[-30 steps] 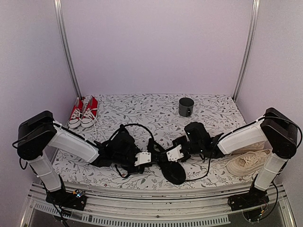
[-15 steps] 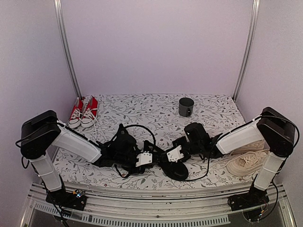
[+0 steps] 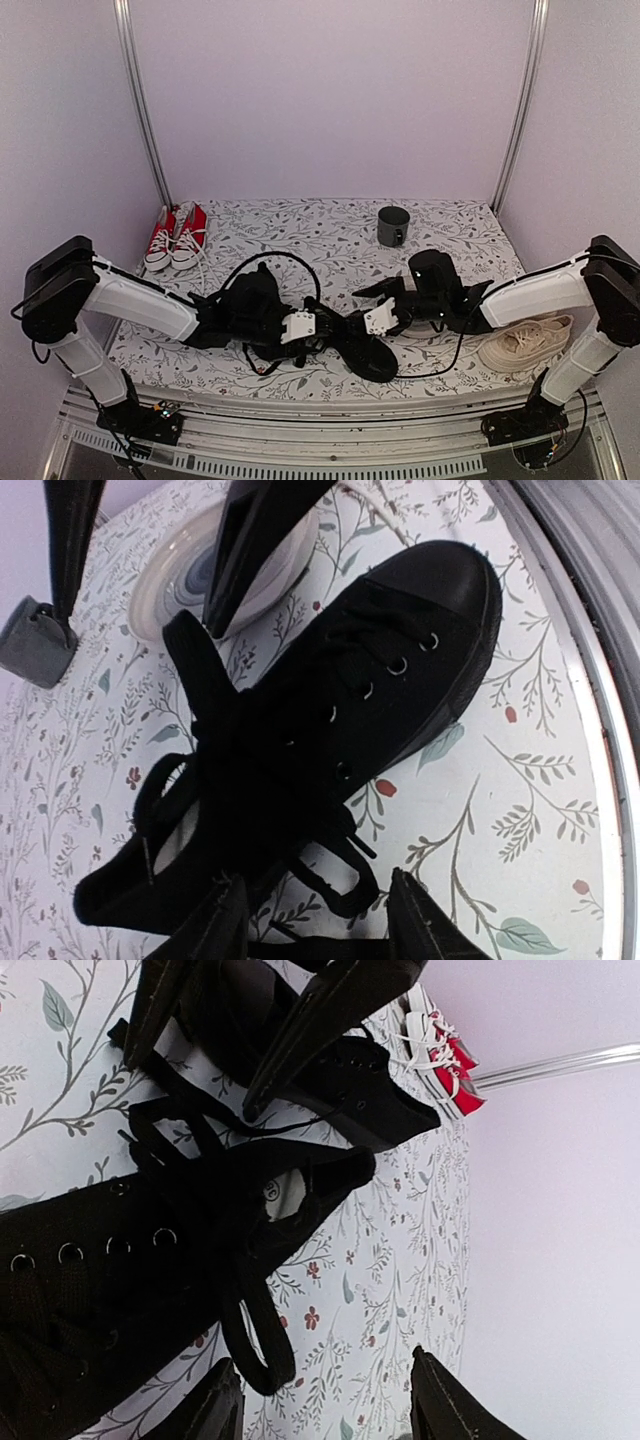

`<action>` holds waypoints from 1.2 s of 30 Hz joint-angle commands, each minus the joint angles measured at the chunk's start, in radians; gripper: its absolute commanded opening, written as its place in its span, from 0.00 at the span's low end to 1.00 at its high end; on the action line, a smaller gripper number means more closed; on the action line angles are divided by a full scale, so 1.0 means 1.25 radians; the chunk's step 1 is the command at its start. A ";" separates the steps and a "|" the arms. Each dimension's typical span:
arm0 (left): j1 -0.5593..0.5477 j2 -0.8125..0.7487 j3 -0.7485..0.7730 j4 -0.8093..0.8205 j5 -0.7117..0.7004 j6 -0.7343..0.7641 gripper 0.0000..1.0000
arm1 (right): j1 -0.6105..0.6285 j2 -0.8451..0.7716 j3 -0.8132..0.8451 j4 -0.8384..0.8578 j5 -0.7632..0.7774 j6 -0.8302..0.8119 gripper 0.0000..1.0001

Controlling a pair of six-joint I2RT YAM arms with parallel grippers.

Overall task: Tie the shoes
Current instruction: Tie the loops with the shoelace on the shoe, then adjust the shoe at the center of the board.

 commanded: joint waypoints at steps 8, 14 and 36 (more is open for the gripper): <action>0.020 -0.150 -0.020 0.018 0.013 -0.023 0.42 | -0.006 -0.163 0.080 0.005 0.112 0.258 0.64; 0.137 -0.127 0.043 -0.017 0.038 -0.040 0.22 | -0.029 -0.191 0.176 -0.128 0.063 0.819 0.59; 0.164 0.125 0.194 -0.208 -0.118 0.035 0.03 | -0.058 -0.016 0.146 -0.405 0.101 1.405 0.49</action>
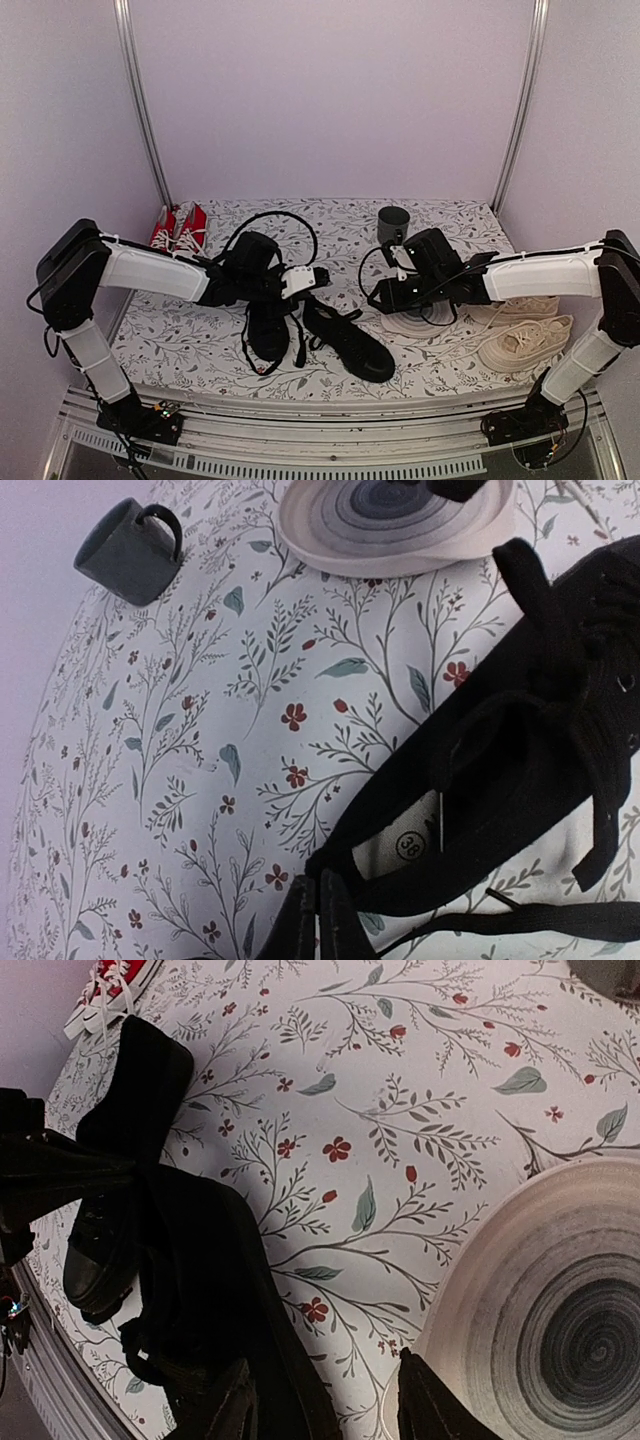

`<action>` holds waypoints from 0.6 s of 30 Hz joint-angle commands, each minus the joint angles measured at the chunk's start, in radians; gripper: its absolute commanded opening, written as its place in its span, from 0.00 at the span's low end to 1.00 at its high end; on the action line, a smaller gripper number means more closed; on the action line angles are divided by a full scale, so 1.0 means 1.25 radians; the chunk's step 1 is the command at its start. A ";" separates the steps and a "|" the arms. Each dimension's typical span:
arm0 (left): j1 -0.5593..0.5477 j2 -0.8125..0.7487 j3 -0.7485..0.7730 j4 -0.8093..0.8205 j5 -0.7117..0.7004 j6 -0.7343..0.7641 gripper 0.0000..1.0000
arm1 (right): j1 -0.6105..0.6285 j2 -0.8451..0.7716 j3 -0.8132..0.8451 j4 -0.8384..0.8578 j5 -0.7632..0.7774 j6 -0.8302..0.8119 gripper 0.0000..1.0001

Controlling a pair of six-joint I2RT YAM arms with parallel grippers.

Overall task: Tie the shoes
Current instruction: Adjust the shoe at the center of the board.

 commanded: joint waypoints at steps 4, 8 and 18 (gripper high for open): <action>0.008 0.087 0.040 -0.010 -0.070 -0.025 0.06 | -0.005 0.011 -0.011 -0.017 0.015 0.024 0.49; 0.005 0.120 0.085 0.041 -0.044 -0.006 0.06 | -0.006 0.003 -0.008 -0.019 0.016 0.015 0.49; 0.003 0.018 0.087 0.060 0.002 -0.036 0.24 | -0.006 0.087 0.049 0.162 -0.218 -0.022 0.49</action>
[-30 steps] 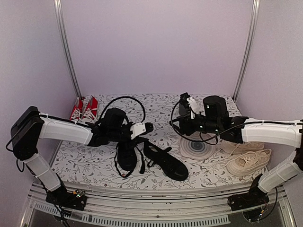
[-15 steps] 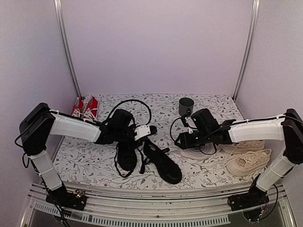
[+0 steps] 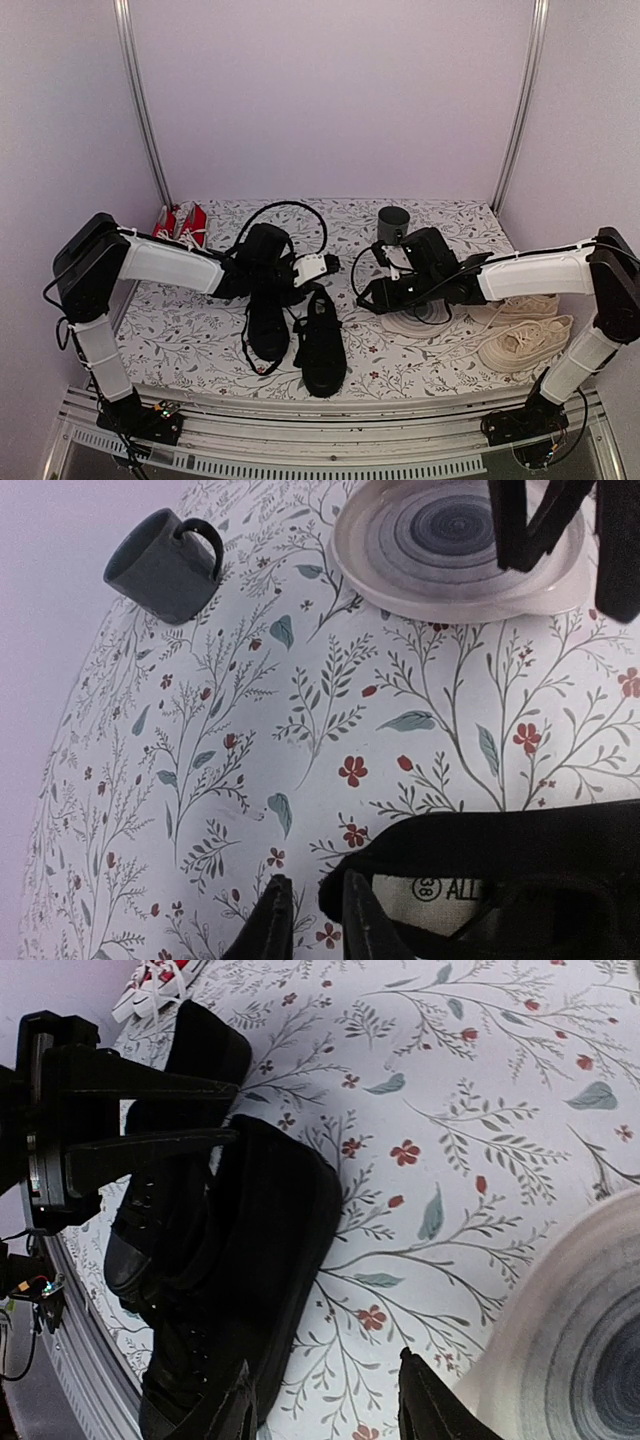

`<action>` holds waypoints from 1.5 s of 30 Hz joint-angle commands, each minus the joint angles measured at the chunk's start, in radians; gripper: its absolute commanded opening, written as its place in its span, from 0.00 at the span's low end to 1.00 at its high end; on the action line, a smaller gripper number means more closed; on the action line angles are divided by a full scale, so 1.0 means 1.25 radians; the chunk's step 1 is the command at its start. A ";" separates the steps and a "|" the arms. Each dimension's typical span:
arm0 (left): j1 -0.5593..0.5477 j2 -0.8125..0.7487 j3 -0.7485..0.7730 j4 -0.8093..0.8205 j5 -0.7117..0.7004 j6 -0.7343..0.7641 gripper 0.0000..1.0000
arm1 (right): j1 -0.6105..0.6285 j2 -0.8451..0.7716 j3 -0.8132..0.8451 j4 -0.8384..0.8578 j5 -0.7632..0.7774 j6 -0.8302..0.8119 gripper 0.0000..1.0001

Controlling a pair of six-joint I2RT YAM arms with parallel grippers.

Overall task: Tie the shoes
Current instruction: Adjust the shoe at the center of the board, then pull the shoelace from the shoe.

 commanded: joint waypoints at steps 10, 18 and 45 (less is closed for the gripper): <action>-0.005 -0.272 -0.132 -0.086 0.009 -0.175 0.34 | -0.003 0.193 0.160 0.138 -0.232 0.040 0.47; -0.030 -0.322 -0.283 -0.024 0.015 -0.065 0.47 | 0.022 0.271 0.220 0.090 -0.259 0.048 0.48; -0.052 -0.174 -0.183 -0.127 0.008 -0.018 0.54 | 0.035 0.207 0.220 -0.010 -0.225 0.031 0.06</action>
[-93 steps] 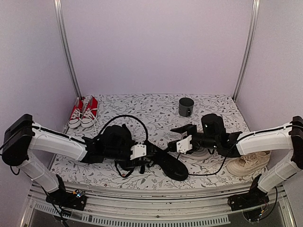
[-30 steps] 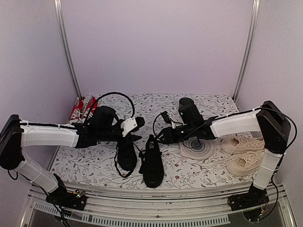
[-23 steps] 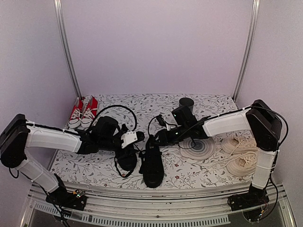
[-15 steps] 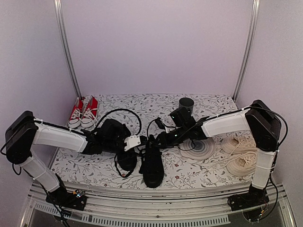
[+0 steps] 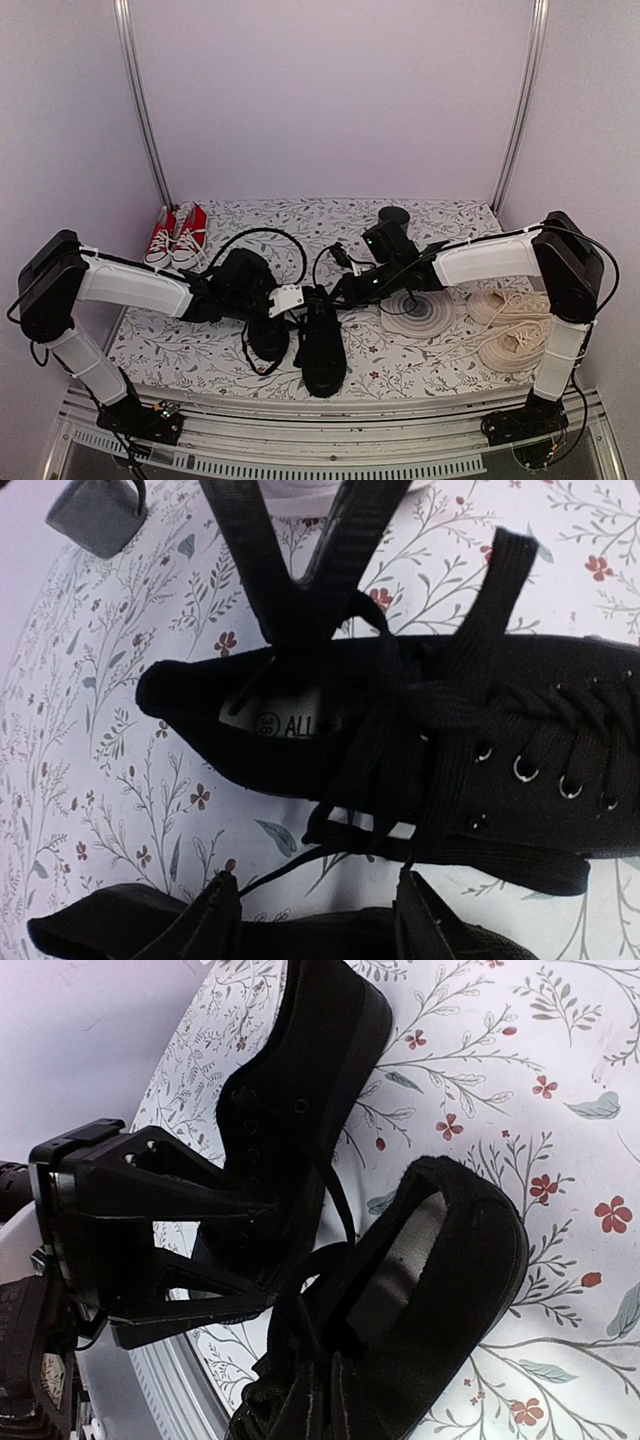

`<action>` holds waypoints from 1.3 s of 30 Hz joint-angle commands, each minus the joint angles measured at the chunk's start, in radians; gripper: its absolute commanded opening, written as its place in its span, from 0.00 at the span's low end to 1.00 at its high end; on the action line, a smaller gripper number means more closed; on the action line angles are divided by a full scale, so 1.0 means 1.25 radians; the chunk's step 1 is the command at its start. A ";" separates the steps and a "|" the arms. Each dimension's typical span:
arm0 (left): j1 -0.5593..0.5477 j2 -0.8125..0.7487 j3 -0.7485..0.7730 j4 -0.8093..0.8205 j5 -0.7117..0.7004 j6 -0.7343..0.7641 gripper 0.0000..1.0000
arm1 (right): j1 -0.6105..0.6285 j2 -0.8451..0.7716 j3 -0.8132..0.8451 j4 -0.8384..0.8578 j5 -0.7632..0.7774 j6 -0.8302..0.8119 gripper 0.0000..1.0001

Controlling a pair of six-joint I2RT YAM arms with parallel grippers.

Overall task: Tie the shoes
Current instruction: Pull the shoelace from the shoe.

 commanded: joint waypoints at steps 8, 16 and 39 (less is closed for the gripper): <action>-0.007 0.070 0.095 -0.095 0.064 0.066 0.58 | 0.000 -0.068 -0.036 -0.039 0.056 0.004 0.01; 0.003 0.099 0.125 -0.110 0.068 0.095 0.53 | -0.015 -0.092 -0.078 -0.035 0.054 0.001 0.01; -0.026 0.055 0.224 -0.156 0.309 0.206 0.51 | -0.016 -0.029 -0.067 0.063 -0.007 0.027 0.02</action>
